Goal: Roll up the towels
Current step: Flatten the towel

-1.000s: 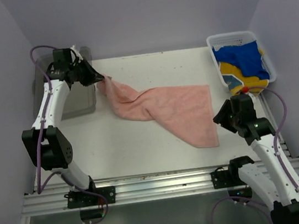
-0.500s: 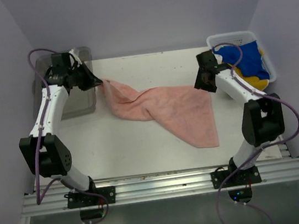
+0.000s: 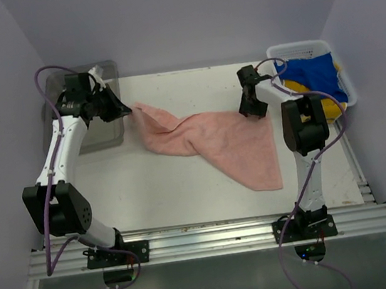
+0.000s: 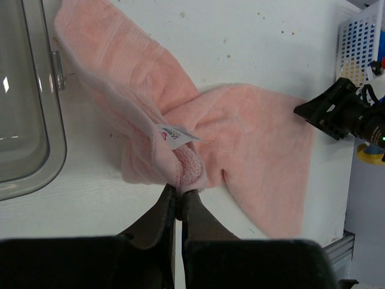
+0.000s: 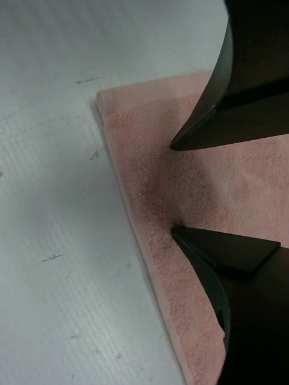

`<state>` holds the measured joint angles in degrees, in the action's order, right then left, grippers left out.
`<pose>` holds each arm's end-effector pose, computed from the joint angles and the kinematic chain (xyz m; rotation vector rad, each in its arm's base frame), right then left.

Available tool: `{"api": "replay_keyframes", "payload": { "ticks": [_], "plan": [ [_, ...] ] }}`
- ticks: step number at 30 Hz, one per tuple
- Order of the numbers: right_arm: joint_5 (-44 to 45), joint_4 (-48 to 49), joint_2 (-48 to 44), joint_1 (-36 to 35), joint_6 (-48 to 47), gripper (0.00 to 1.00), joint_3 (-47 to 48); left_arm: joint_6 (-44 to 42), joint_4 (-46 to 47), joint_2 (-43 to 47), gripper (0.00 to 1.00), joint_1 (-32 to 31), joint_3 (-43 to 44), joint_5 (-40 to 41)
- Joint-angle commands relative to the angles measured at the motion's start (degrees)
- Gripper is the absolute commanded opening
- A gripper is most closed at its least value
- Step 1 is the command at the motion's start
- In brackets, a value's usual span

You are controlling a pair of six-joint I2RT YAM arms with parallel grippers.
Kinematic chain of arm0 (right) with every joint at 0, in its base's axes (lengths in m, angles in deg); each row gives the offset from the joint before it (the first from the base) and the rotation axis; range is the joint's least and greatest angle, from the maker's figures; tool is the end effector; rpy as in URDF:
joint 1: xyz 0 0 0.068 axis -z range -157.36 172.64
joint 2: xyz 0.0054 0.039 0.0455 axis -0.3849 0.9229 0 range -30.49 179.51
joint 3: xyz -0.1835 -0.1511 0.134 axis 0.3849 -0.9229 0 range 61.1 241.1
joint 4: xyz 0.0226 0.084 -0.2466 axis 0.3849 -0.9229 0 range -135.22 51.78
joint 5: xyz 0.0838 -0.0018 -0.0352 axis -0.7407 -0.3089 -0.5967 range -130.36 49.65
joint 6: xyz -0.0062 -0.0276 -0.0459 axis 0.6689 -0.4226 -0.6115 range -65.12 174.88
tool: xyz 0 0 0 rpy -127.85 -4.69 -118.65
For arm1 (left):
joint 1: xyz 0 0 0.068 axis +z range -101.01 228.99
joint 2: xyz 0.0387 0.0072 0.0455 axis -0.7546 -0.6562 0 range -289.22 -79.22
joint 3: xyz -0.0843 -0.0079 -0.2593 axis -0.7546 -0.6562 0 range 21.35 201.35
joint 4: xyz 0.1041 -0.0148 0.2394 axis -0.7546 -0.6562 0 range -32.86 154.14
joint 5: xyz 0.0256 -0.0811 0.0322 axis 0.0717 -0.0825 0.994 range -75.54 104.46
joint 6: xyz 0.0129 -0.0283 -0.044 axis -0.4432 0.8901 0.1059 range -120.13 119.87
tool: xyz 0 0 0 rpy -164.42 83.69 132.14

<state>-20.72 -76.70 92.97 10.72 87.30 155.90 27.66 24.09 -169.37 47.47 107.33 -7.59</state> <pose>0.4439 0.0814 0.1699 0.5603 2.5794 -0.2214 0.3456 -0.0224 0.3449 -0.3489 2.3535 -0.7001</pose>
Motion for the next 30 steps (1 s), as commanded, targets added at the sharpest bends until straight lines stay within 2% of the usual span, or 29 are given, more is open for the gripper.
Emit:
{"api": "replay_keyframes", "payload": {
  "ticks": [1,2,3,4,5,7,8,14,18,20,23,24,26,27,29,30],
  "plan": [
    [-1.6,0.9,1.2,1.1,2.6,0.57,1.0,-1.6,0.1,2.8,0.0,0.3,-1.1,0.0],
    [-1.7,1.2,1.5,1.2,2.6,0.55,0.9,-1.7,0.0,2.7,0.0,0.3,-1.0,0.0],
    [-2.1,1.5,1.7,1.4,2.5,0.43,0.6,-1.7,-0.1,2.8,0.0,0.3,-1.0,0.0],
    [-2.5,2.5,1.7,1.4,2.0,0.36,0.4,-1.7,-0.1,2.8,0.0,0.3,-1.0,0.2],
    [-3.2,3.1,1.6,1.4,1.8,0.22,0.1,-1.8,-0.1,2.8,0.0,0.3,-0.9,0.2],
    [-3.4,3.3,0.9,1.5,1.3,0.1,0.7,-1.7,-0.1,2.8,0.0,0.3,-0.6,0.3],
    [-3.4,2.8,0.5,1.6,1.2,0.0,1.3,-1.7,-0.4,2.6,0.0,0.4,-0.5,0.4],
    [-3.3,1.0,-6.1,1.5,-1.0,0.0,7.7,-1.4,-0.5,1.1,0.0,0.6,1.8,0.7],
    [-3.6,-0.8,-12.3,1.5,-2.6,0.0,14.4,-1.1,-1.8,-0.8,0.0,1.5,8.4,0.0],
    [-3.7,-0.5,-16.6,1.5,-3.9,0.0,13.8,-0.7,-2.8,-1.3,0.0,4.0,11.8,0.0],
    [-5.0,3.4,-28.7,1.2,-5.0,0.0,3.8,0.3,-2.9,-0.3,0.0,5.6,12.7,-0.3],
    [-5.7,5.4,-37.2,0.9,-5.4,0.0,-5.7,0.6,-2.7,0.2,0.0,5.9,11.9,-0.7],
    [-5.1,11.6,-45.7,0.3,-6.4,0.0,-17.0,1.4,-1.6,2.2,0.0,6.6,10.0,-1.2],
    [-4.6,12.7,-50.9,-0.1,-6.0,0.0,-28.1,1.6,-1.3,3.1,0.0,6.9,7.5,-1.3],
    [-3.6,14.9,-65.2,-0.5,-1.9,0.0,-39.3,2.0,0.1,6.1,0.0,7.4,1.7,-1.2],
    [-3.0,14.2,-73.6,-0.5,3.2,0.02,-48.5,2.2,0.5,7.2,0.0,7.4,-0.5,-1.0]
  ]
}}
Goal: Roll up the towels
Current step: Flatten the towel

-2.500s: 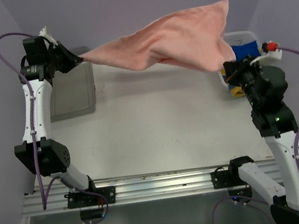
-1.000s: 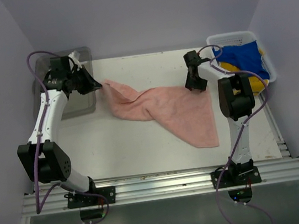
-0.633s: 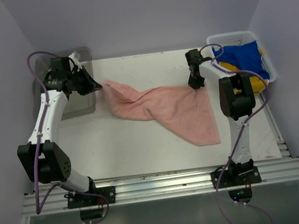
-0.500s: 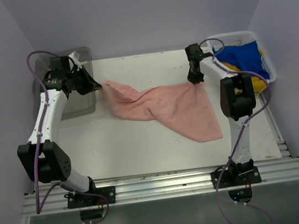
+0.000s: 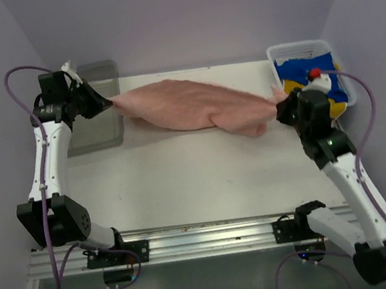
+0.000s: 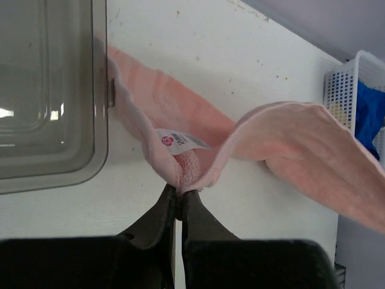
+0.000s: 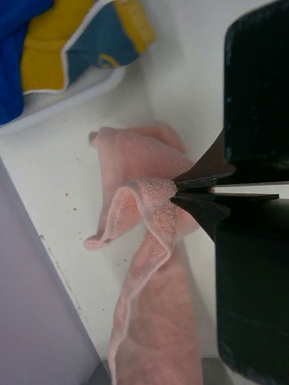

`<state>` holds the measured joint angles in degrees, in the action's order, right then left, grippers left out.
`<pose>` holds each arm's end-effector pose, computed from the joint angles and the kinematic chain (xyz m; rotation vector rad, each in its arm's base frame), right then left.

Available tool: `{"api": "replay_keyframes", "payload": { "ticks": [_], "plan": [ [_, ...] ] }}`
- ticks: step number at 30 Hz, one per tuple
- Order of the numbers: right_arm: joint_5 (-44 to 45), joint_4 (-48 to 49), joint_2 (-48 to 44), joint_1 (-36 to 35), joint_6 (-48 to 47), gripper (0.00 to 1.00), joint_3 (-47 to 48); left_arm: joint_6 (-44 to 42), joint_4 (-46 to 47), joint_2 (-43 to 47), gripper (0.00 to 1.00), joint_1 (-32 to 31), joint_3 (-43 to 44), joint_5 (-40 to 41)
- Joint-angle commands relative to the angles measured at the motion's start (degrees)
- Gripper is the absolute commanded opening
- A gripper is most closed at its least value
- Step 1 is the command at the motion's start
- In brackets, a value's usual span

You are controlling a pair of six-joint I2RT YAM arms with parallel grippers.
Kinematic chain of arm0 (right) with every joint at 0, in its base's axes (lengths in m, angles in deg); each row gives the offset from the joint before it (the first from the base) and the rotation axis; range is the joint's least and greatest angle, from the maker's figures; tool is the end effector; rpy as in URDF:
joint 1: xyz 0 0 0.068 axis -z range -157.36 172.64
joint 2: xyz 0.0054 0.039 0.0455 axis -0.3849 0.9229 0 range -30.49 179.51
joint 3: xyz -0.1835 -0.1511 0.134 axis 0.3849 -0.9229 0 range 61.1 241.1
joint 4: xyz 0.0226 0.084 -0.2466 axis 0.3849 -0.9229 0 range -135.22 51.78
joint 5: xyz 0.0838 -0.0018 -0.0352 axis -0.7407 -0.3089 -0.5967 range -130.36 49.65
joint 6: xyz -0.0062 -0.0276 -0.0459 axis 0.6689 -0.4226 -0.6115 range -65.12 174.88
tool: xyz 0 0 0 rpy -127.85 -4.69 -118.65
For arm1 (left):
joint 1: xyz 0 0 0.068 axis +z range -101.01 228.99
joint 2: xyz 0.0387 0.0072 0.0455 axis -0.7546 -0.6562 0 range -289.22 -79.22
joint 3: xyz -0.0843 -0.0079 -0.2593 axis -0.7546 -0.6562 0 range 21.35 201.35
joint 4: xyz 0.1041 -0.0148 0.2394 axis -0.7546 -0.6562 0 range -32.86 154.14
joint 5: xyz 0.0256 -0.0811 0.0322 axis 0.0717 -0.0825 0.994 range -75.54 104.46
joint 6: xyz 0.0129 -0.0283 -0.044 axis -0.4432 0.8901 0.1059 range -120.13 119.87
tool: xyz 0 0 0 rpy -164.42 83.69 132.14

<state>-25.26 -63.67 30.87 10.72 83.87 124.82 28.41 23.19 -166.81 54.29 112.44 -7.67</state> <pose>0.2323 0.0395 0.3728 0.4600 1.9103 0.2091 0.3345 0.0177 0.3871 -0.4442 2.2019 -0.6505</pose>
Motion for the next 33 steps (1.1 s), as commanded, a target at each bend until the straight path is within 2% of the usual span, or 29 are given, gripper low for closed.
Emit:
{"api": "replay_keyframes", "payload": {
  "ticks": [1,2,5,7,13,16,21,28,33],
  "plan": [
    [2.1,-3.0,-15.9,-0.6,9.6,0.11,-21.1,1.5,1.7,5.5,0.0,0.7,-7.9,-0.9],
    [2.4,-6.1,-19.1,-0.5,12.4,0.35,-23.8,1.5,2.5,7.0,0.0,0.8,-12.1,-1.0],
    [3.7,-15.3,-26.3,-0.5,20.7,0.55,-28.7,1.7,3.8,8.4,0.0,0.8,-19.0,-1.8],
    [3.6,-16.8,-26.0,-0.6,21.1,0.56,-28.9,1.9,4.9,8.8,0.0,0.8,-21.1,-2.6],
    [3.7,-16.9,-5.5,-0.4,17.4,0.57,-21.3,0.7,3.8,9.3,0.0,0.8,-20.8,-2.0],
    [2.8,-17.1,1.1,0.7,18.0,0.58,-19.9,0.1,3.1,9.8,0.0,0.8,-20.2,-1.5],
    [-3.7,-16.6,-1.8,5.8,21.1,0.59,-25.1,-0.5,2.5,10.7,0.0,0.8,-20.2,0.1],
    [-5.2,-21.0,-8.7,13.6,21.8,0.58,-31.4,-0.9,2.5,10.5,0.0,0.8,-20.3,0.3],
    [-8.8,-19.1,-6.3,19.0,20.1,0.56,-34.3,-1.1,2.6,10.1,0.0,0.8,-20.4,-0.2]
  ]
}}
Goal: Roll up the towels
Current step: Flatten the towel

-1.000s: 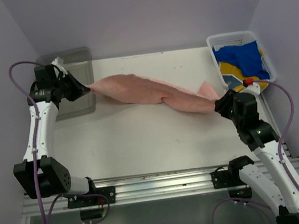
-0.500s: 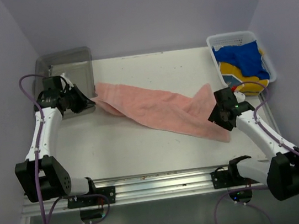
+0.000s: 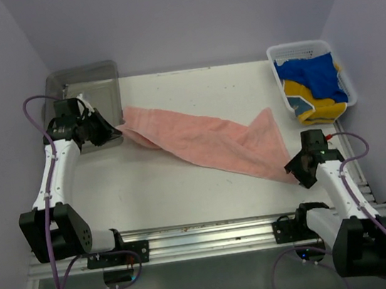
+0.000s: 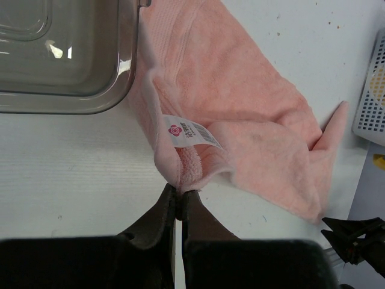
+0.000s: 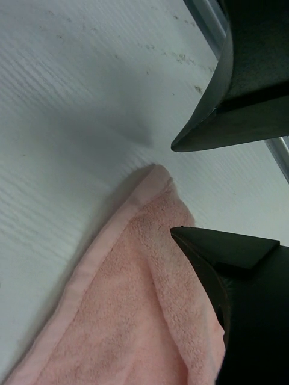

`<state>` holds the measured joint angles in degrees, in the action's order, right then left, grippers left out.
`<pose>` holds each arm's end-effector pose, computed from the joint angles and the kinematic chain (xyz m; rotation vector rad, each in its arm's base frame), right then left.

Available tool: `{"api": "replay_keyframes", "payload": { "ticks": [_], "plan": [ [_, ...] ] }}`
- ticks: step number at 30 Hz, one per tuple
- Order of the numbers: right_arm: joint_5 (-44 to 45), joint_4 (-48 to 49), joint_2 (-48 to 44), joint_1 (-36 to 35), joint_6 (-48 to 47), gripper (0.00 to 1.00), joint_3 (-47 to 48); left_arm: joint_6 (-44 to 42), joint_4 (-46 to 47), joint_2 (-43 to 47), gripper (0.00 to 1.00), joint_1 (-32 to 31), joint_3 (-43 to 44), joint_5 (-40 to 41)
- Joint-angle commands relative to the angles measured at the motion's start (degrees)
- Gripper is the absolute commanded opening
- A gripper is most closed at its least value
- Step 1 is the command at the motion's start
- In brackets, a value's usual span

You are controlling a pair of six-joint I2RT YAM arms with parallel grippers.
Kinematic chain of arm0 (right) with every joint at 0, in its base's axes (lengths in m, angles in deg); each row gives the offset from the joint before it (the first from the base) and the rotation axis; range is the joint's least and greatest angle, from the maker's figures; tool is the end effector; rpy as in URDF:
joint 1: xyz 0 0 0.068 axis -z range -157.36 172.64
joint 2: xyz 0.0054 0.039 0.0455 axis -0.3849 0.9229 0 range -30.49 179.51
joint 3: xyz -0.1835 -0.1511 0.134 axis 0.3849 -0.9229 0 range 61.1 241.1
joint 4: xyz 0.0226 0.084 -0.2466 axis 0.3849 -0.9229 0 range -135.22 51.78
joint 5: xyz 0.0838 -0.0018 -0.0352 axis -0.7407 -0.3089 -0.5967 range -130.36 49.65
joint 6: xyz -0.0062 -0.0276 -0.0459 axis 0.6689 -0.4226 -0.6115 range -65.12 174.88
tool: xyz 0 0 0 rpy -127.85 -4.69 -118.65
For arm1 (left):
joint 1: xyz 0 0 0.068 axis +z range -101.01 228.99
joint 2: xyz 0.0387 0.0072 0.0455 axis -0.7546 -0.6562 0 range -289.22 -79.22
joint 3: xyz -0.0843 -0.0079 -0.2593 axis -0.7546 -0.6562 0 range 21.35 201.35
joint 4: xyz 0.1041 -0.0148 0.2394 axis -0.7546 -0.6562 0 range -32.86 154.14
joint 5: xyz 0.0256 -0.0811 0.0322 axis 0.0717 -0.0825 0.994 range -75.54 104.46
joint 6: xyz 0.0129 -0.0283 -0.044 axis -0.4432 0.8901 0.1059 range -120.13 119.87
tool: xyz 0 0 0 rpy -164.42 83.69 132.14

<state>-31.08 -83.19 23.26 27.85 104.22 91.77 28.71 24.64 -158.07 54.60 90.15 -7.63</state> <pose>0.1525 -0.0197 0.1844 1.2878 2.4040 -0.0063 0.2900 0.0152 0.3074 -0.5571 2.3918 -0.6499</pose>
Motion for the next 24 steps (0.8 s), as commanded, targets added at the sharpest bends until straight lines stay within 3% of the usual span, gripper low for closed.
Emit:
{"api": "replay_keyframes", "payload": {
  "ticks": [1,10,12,15,16,17,18,24],
  "plan": [
    [-3.2,2.4,1.5,2.3,-0.5,0.57,-1.6,-1.3,1.2,1.1,0.0,0.5,1.9,-0.4],
    [-5.8,11.9,4.0,2.9,-0.7,0.55,-6.9,-1.2,1.4,0.8,0.0,0.4,1.9,-1.1],
    [-5.6,13.8,4.6,2.9,-0.8,0.49,-7.9,-1.2,1.5,0.8,0.0,0.4,1.6,-1.0],
    [-5.3,15.5,5.7,2.9,-1.4,0.28,-7.3,-1.1,1.6,0.8,0.0,0.4,1.3,-1.1],
    [-5.3,15.1,5.9,2.9,-1.6,0.11,-6.9,-1.0,1.6,0.9,0.0,0.4,1.3,-1.1],
    [-5.5,14.4,5.8,2.9,-1.8,0.04,-5.4,-0.9,1.6,0.9,0.0,0.4,1.4,-1.1],
    [-5.8,12.7,5.5,2.9,-2.1,0.0,-4.4,-0.9,1.6,1.0,0.0,0.4,1.6,-1.0],
    [-3.9,4.8,0.1,2.9,-5.8,0.0,9.1,-0.4,1.2,1.3,0.0,0.4,3.6,-0.8]
  ]
}}
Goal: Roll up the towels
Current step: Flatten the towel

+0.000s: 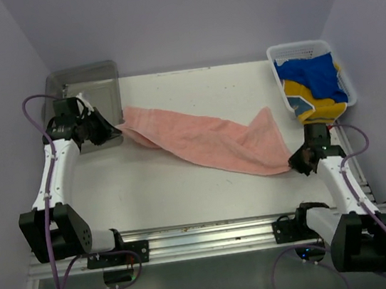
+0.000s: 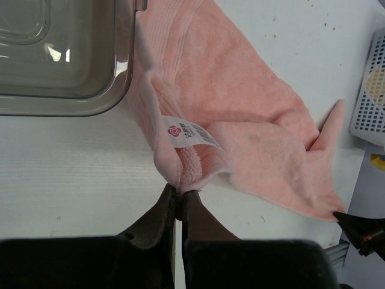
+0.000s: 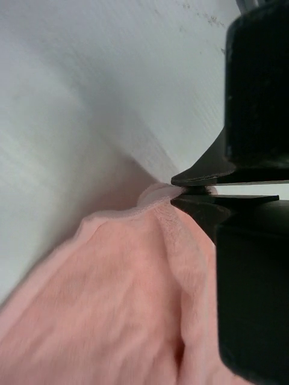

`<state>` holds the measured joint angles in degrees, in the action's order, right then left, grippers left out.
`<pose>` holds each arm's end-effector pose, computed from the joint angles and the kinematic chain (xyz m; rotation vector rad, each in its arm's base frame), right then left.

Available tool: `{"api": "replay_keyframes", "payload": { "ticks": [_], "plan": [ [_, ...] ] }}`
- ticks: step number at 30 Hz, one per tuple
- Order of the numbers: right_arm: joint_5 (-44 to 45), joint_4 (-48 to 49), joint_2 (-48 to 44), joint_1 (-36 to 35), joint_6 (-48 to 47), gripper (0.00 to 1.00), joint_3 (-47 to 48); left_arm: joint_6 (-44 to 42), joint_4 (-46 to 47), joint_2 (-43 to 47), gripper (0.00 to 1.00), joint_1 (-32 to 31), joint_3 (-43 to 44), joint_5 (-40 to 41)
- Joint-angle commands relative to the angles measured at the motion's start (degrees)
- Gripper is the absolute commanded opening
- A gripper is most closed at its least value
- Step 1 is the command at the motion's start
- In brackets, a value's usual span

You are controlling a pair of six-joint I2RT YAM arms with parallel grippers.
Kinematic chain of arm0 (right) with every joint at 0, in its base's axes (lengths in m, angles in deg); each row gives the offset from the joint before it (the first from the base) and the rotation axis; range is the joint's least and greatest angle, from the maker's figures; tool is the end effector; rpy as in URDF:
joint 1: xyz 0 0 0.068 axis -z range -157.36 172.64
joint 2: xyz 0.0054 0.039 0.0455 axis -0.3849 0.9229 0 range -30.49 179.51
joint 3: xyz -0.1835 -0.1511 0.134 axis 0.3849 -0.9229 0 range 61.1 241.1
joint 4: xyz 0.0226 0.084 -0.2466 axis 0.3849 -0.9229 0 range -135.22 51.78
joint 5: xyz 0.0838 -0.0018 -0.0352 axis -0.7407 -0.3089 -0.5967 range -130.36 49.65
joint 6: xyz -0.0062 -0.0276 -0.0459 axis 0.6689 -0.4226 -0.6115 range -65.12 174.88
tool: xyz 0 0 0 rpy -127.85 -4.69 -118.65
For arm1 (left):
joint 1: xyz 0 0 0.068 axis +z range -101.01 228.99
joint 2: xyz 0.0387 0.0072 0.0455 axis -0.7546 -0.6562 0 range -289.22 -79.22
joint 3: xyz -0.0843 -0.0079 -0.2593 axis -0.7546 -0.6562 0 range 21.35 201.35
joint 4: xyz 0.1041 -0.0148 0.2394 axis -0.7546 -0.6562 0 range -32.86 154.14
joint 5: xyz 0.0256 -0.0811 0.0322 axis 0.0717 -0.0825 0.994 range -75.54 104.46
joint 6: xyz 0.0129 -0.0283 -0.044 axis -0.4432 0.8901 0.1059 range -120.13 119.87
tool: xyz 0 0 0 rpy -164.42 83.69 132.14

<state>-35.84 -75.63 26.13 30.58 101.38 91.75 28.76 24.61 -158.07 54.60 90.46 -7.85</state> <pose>0.1683 -0.0264 0.1828 1.2460 2.3677 0.1095 0.2903 0.0151 0.3092 -0.5540 2.3874 -0.6550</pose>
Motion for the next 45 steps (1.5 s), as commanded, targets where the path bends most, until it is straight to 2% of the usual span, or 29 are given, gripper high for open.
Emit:
{"api": "replay_keyframes", "payload": {
  "ticks": [1,8,14,22,29,34,39,42,45],
  "plan": [
    [1.6,-3.6,-2.7,0.1,-3.7,0.0,11.6,-0.2,1.0,1.3,0.0,0.4,4.5,-0.6],
    [2.8,-7.5,1.6,0.1,-9.5,0.0,37.5,1.5,1.6,2.2,0.0,0.4,13.4,-0.9],
    [4.0,-9.7,4.0,0.1,-12.5,0.0,55.6,4.3,4.9,5.7,0.0,0.4,19.1,-2.0],
    [5.5,-15.0,1.0,0.1,-14.4,0.0,70.6,5.0,5.6,14.6,0.0,0.4,23.2,0.9],
    [9.6,-19.5,-5.0,-1.1,-15.0,0.0,76.8,3.8,4.2,27.6,0.0,0.4,24.3,12.1],
    [12.6,-23.9,-8.5,-2.6,-15.6,0.0,82.4,2.8,-0.7,31.6,0.0,-0.2,29.4,19.3],
    [16.4,-29.6,-10.9,-4.3,-16.7,0.0,87.8,0.8,-4.1,35.6,0.0,-2.7,32.9,30.1],
    [18.2,-31.8,-12.4,-5.1,-17.3,0.0,87.7,-0.2,-6.2,37.3,0.0,-4.9,34.3,36.7],
    [19.3,-33.0,-14.2,-5.3,-17.8,0.0,82.6,-1.3,-7.7,38.9,0.0,-8.1,32.4,42.0]
  ]
}}
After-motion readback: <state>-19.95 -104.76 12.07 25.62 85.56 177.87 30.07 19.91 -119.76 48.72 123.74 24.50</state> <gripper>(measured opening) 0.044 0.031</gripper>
